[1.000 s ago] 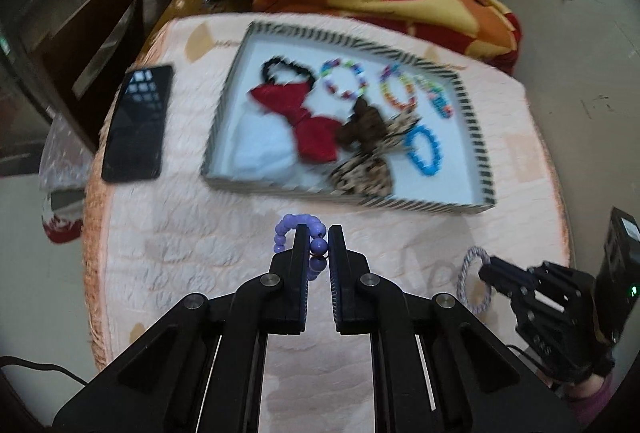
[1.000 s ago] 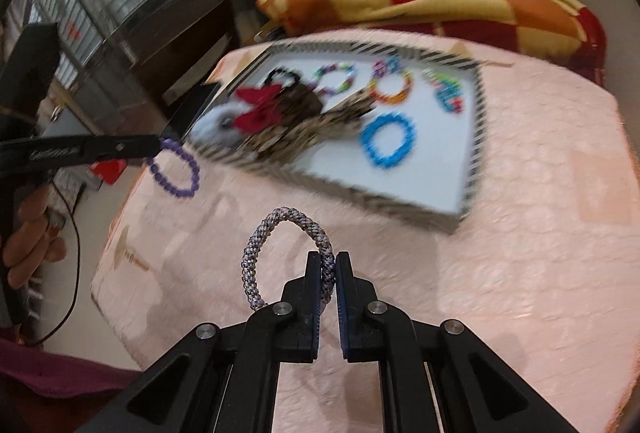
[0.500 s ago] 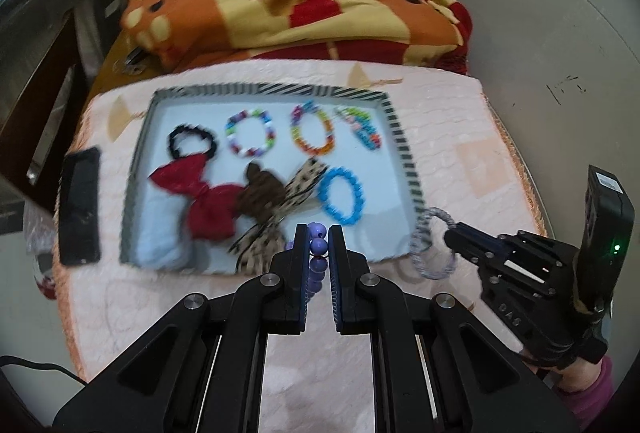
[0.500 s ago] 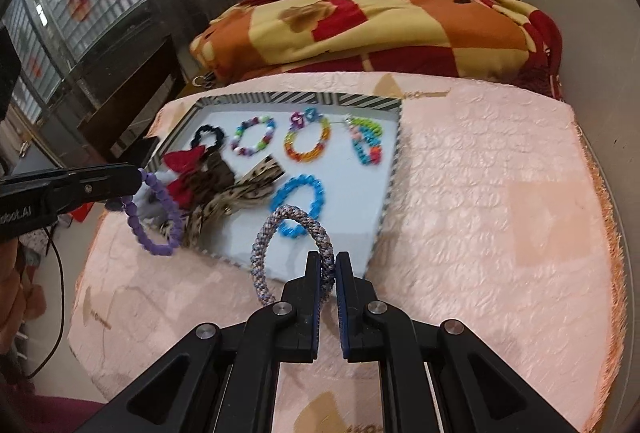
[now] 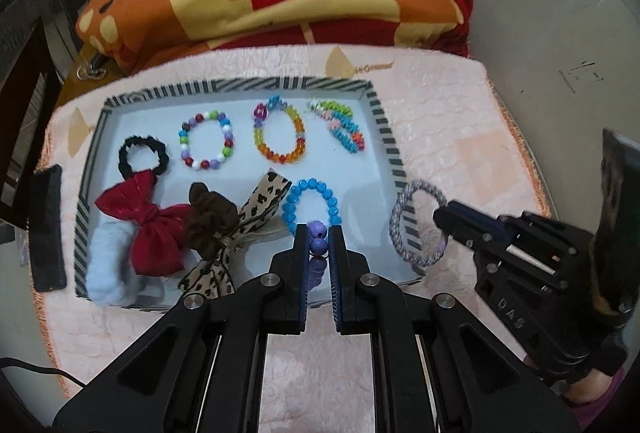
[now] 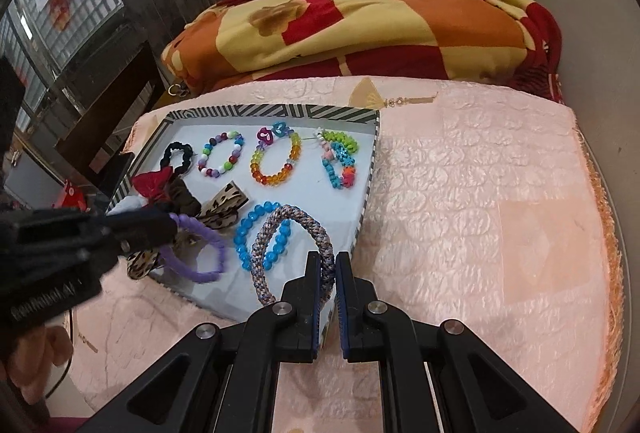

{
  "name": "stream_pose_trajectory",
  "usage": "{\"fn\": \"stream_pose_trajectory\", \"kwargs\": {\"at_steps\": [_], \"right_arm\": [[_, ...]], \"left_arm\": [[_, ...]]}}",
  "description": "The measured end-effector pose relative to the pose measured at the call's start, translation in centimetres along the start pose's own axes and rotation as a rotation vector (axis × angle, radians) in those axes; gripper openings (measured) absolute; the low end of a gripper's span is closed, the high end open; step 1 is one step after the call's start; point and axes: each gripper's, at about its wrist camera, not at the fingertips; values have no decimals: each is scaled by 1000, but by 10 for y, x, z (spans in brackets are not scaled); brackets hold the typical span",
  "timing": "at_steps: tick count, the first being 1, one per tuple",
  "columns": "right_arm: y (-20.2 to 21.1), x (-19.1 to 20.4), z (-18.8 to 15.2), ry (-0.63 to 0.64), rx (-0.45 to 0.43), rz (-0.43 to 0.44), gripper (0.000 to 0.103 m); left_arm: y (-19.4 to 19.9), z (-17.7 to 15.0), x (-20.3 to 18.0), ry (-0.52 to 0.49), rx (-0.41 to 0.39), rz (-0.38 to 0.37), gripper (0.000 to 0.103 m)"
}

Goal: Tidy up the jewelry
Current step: 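Carry the purple and grey bracelets over the tray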

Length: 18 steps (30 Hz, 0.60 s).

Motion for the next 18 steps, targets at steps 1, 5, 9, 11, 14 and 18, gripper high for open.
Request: {"fn": "stream_pose_trajectory", "kwargs": {"at_steps": [1, 5, 9, 11, 14, 18], "right_arm": [[-3, 0, 2, 2, 5, 2, 7], [-19, 2, 12, 21, 27, 8, 7], [-39, 6, 24, 46, 52, 8, 7], [-48, 8, 28, 54, 66, 5, 6], [-65, 11, 36, 70, 89, -21, 7], [-87, 14, 44, 99, 139, -63, 6]], "left_arm": [[-6, -1, 3, 10, 12, 4, 8], [-22, -4, 18, 50, 44, 29, 8], [-38, -10, 39, 102, 81, 69, 8], [-44, -13, 46, 119, 96, 83, 8], [-50, -17, 54, 136, 112, 98, 8], [-56, -19, 56, 138, 123, 114, 8]]}}
Point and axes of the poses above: each gripper's, at about its wrist camera, not at the fingertips, and y roughly against the way its jaws point, x to its left, z to its top, and after that the axes turned 2 degrees about -x, right-handed
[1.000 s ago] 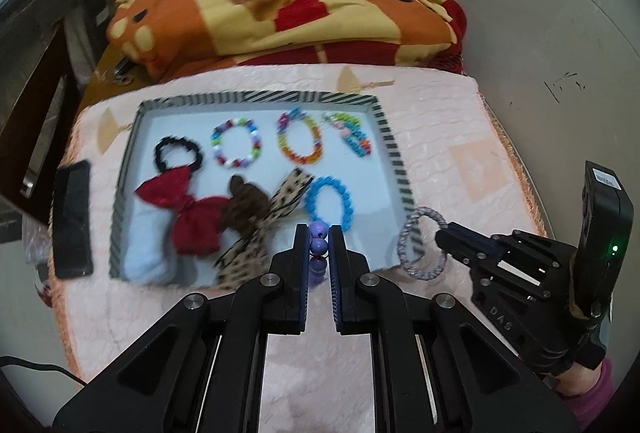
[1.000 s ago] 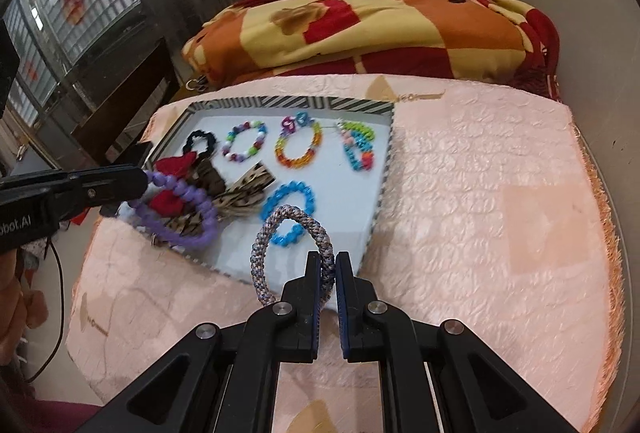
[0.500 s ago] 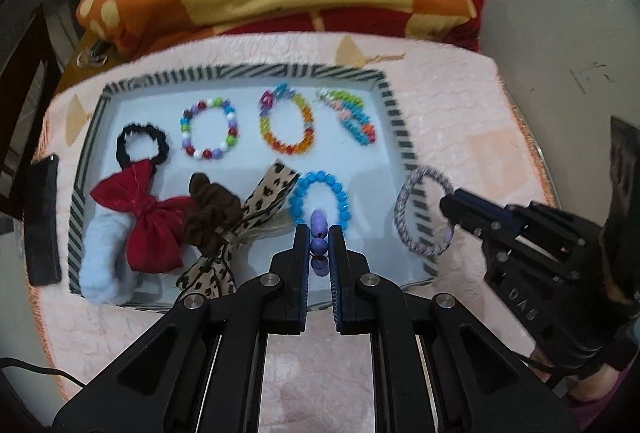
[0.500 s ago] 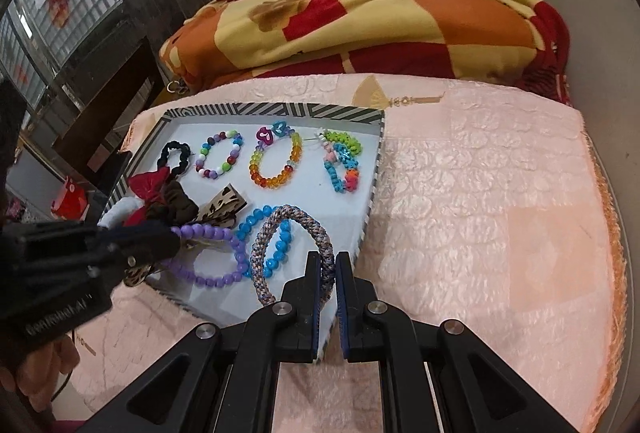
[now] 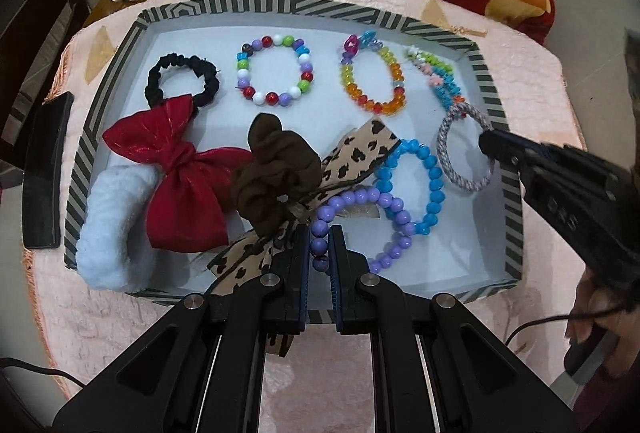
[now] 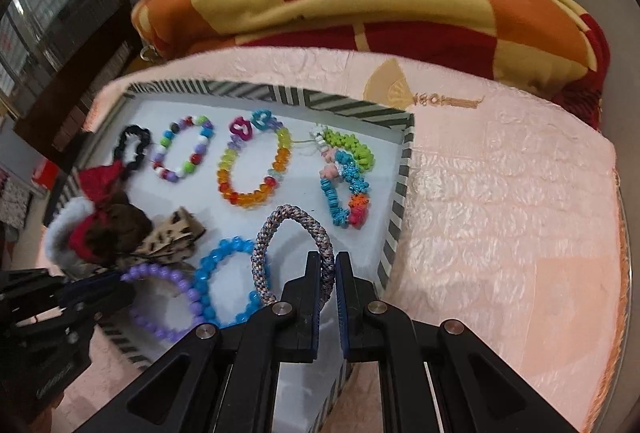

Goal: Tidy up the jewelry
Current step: 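Carry the purple and grey bracelets over the tray, then lower both bracelets into the tray and open both grippers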

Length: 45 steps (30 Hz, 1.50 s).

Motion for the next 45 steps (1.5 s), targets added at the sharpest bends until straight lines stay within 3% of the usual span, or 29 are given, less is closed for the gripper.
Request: {"fn": "stream_pose_trajectory", "kwargs": {"at_steps": [7, 17, 20, 23, 26, 33, 45], "right_arm": [[-23, 7, 4, 73, 58, -85, 6], [-17, -4, 4, 30, 28, -63, 8], [-2, -6, -1, 0, -1, -39, 11], [14, -3, -10, -31, -35, -21, 25], [31, -5, -20, -65, -66, -5, 28], [64, -2, -46, -153, -110, 35, 35], [97, 47, -73, -177, -173, 59, 39]], "left_arm": [[-8, -1, 2, 12, 13, 15, 8], [-6, 1, 2, 40, 11, 12, 10], [-2, -1, 2, 41, 4, 14, 21], [4, -2, -1, 41, -13, 0, 37], [12, -6, -4, 31, -38, -4, 52], [33, -12, -4, 16, -92, 16, 52], [66, -32, 19, 31, -171, 69, 52]]}}
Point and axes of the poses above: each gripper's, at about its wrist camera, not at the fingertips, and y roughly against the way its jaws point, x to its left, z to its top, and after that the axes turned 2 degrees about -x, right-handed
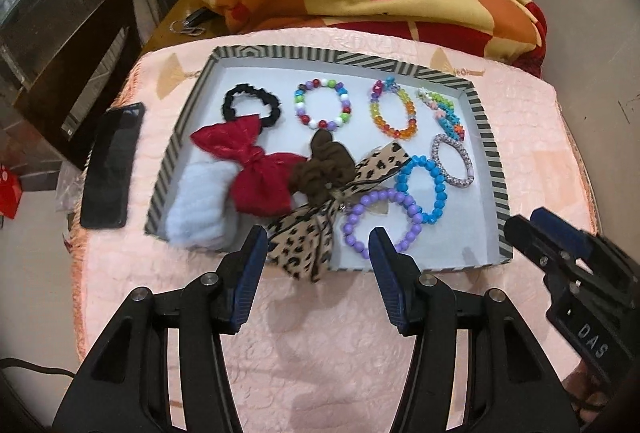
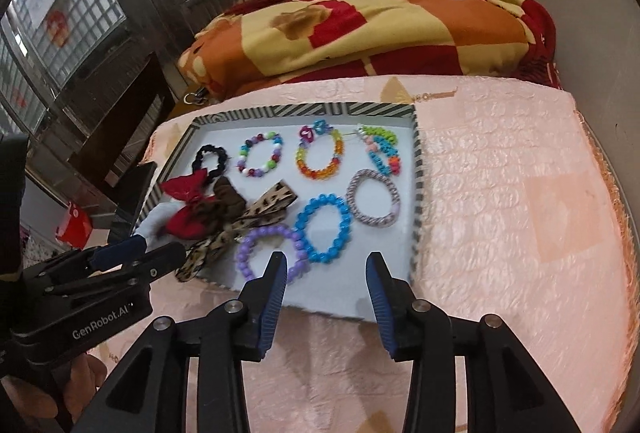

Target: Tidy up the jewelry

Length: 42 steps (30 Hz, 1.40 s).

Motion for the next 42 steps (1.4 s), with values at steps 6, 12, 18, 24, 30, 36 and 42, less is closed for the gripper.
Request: {"fn": "stream_pose_trajectory", "kwargs": {"at_steps": [6, 12, 18, 24, 30, 36, 42], "right_arm": [[3, 17, -6, 14, -5, 0, 40], [5, 25, -6, 10, -19, -12, 41], [3, 29, -5, 13, -10, -23, 42], [2, 30, -5, 19, -2, -30, 43], [3, 30, -5, 17, -1, -41, 44], [3, 28, -4, 13, -1, -48, 46], [2, 29, -5, 19, -2, -58, 55]], "left_arm": [[13, -6, 14, 16, -20, 11, 52], [24, -8, 22, 24, -43, 21, 52], [29, -8, 27, 30, -60, 29, 52], [29, -8, 28, 26, -68, 33, 52], [30, -8, 26, 24, -70, 34, 52], [30, -8, 25, 24, -74, 37, 52], [30, -8, 23, 26, -70, 40, 52]]}}
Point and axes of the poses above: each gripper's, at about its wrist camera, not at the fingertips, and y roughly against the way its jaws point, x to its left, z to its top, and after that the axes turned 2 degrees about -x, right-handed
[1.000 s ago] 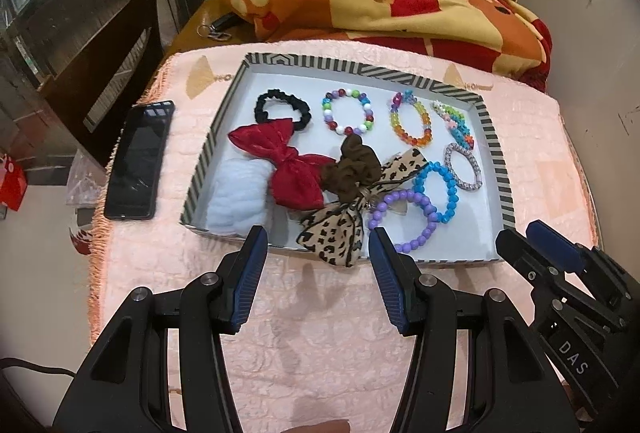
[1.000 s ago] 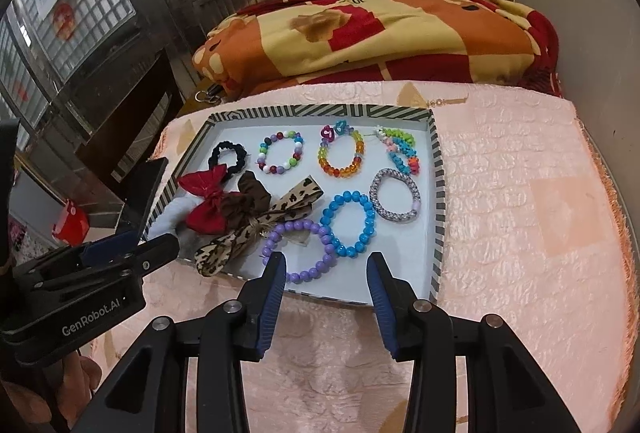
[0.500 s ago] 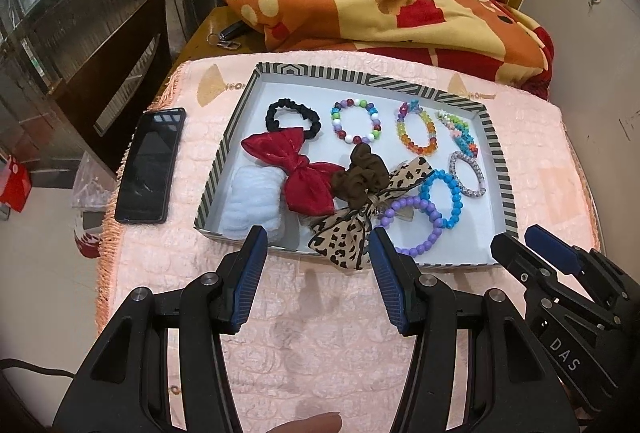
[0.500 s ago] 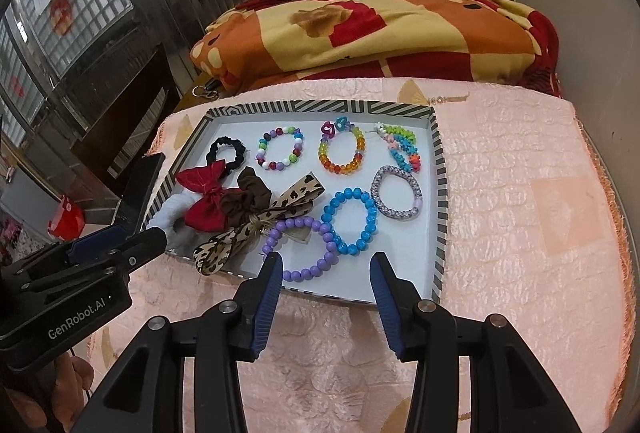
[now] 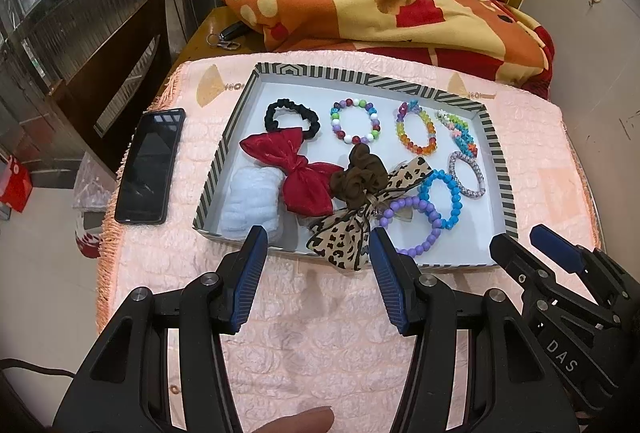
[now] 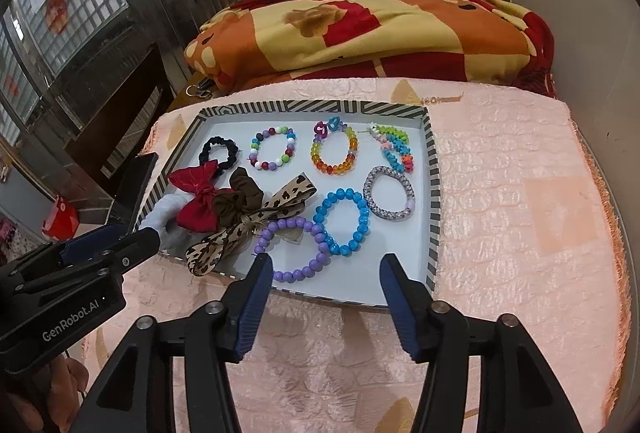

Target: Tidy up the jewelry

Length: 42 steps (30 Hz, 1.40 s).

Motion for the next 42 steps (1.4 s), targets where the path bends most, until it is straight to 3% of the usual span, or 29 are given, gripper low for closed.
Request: {"fn": "stream_pose_trajectory", "kwargs": {"at_steps": [42], "right_arm": [[-9, 5, 1, 25, 35, -5, 58]], "left_arm": [[-8, -2, 0, 4, 28, 3, 53]]}}
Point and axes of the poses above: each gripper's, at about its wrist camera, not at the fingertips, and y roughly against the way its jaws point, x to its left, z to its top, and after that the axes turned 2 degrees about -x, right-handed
